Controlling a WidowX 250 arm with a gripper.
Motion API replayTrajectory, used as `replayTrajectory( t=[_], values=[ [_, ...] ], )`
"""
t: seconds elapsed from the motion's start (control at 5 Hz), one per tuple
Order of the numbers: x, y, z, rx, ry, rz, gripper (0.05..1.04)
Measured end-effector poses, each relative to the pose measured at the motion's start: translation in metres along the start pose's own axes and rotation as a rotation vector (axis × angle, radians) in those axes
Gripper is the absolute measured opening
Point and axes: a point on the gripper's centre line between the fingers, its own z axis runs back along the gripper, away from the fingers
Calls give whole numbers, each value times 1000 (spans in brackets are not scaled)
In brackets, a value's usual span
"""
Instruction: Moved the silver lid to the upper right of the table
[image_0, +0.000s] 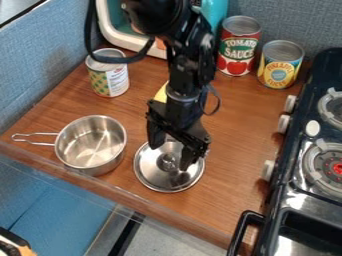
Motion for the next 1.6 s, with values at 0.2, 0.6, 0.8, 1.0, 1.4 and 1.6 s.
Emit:
replayTrajectory(
  t=[0.2, 0.6, 0.8, 1.0, 1.4, 1.6],
  values=[
    [0, -1, -3, 15, -18, 20, 1001],
    [5, 2, -13, 28, -23, 71, 926],
    [7, 2, -13, 28, -23, 76, 649],
    [6, 5, -13, 20, -23, 96, 418],
    [0, 1, -11, -24, 2, 85, 277],
    [6, 0, 2, -42, -16, 84, 277]
  ],
)
